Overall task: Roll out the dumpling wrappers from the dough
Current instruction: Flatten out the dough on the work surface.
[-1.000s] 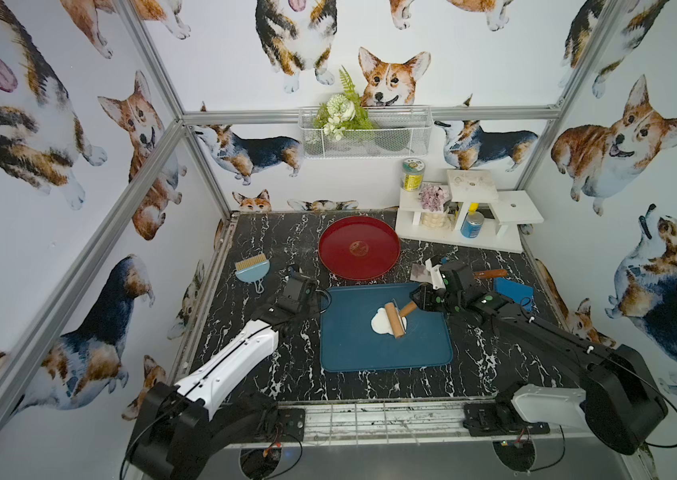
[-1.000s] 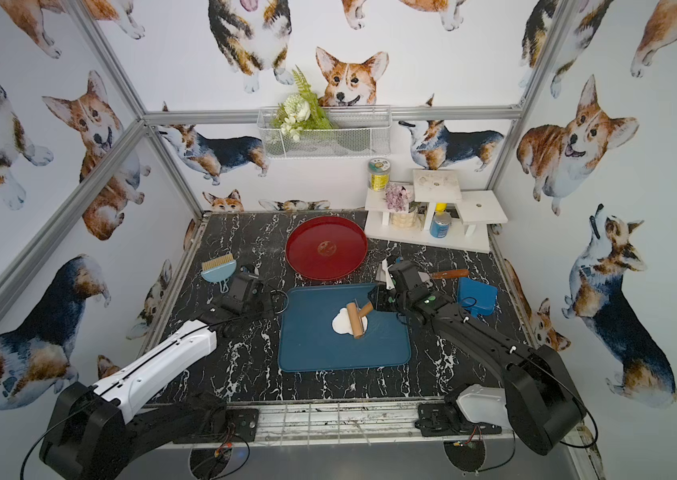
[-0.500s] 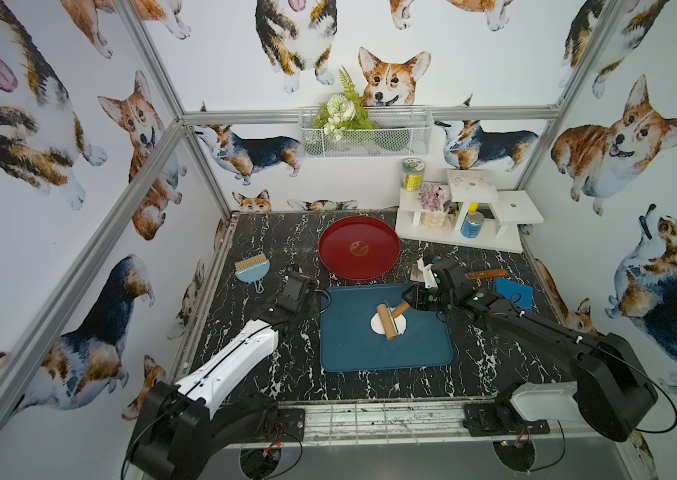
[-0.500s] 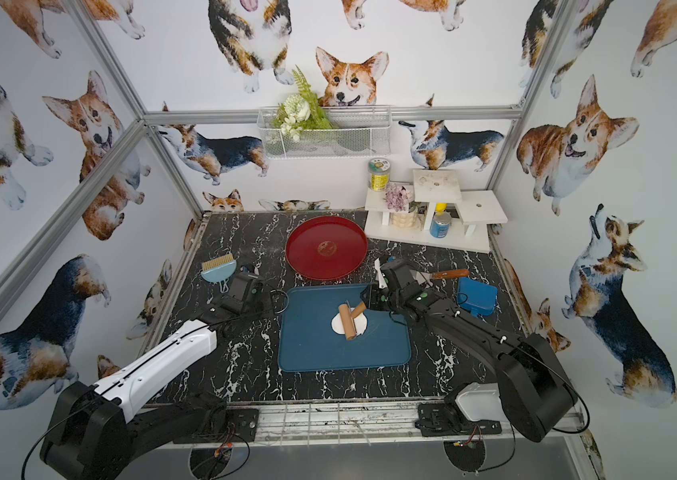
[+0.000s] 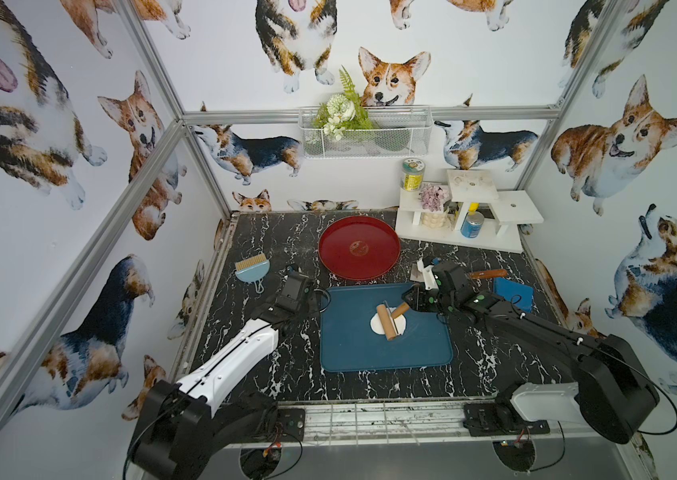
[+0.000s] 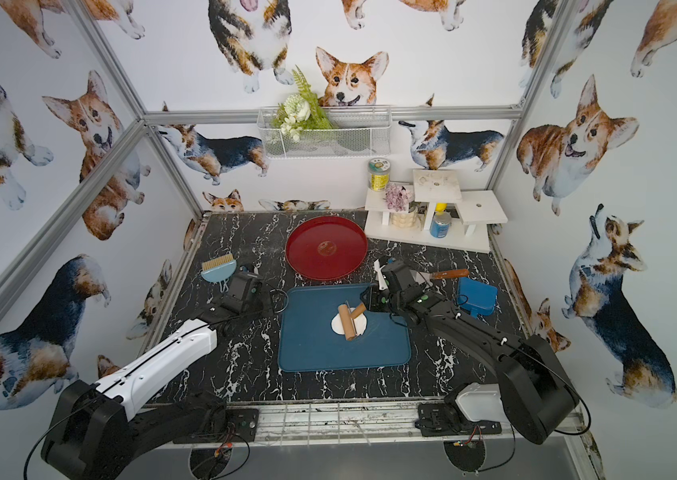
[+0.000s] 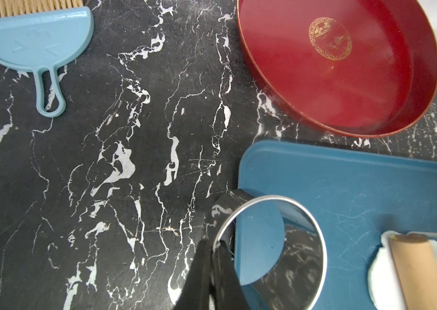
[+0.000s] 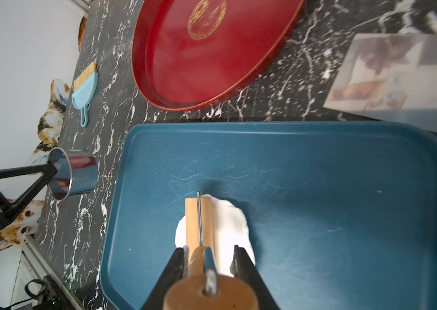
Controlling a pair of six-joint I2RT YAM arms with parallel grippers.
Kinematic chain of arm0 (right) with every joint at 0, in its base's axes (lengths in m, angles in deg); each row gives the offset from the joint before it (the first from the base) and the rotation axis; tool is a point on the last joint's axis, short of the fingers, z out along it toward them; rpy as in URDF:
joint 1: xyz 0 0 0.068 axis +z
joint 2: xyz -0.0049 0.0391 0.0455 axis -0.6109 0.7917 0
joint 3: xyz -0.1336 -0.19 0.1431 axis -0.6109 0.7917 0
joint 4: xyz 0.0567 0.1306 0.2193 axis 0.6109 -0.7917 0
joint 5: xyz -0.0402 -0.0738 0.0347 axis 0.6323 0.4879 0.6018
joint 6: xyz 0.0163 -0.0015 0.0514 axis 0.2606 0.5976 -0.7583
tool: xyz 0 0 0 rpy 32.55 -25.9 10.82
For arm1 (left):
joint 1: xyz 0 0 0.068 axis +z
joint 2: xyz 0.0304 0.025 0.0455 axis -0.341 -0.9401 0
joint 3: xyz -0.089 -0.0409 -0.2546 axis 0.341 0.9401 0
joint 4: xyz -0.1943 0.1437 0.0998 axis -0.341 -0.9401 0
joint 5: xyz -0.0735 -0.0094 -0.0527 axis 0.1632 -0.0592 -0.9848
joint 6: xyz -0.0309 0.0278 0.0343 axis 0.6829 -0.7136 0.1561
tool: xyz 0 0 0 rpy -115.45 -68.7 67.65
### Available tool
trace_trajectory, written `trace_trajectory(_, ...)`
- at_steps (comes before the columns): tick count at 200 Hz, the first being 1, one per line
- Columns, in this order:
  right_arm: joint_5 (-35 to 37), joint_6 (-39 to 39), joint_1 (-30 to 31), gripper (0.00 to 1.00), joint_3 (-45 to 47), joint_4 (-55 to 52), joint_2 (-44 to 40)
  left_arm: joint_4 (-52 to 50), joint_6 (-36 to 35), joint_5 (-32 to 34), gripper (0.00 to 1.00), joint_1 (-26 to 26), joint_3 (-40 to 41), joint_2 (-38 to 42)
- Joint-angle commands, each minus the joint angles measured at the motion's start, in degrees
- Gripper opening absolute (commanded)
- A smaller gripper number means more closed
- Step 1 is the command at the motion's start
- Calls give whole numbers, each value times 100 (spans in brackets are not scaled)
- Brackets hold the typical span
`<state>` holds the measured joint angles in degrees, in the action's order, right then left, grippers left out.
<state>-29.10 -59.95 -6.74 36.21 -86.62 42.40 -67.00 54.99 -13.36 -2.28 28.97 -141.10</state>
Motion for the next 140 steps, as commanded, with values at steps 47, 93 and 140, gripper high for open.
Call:
trace_trajectory(47, 253, 246, -575, 0, 118, -881, -231, 692, 22, -37, 0, 421, 226, -233)
trace_trajectory(93, 318, 458, -752, 0, 199, -1049, -522, 1160, 29, -155, 0, 727, 356, -634)
trace_trajectory(140, -85, 191, -580, 0, 257, -659, -318, 1413, -58, -383, 0, 1023, 362, -1023)
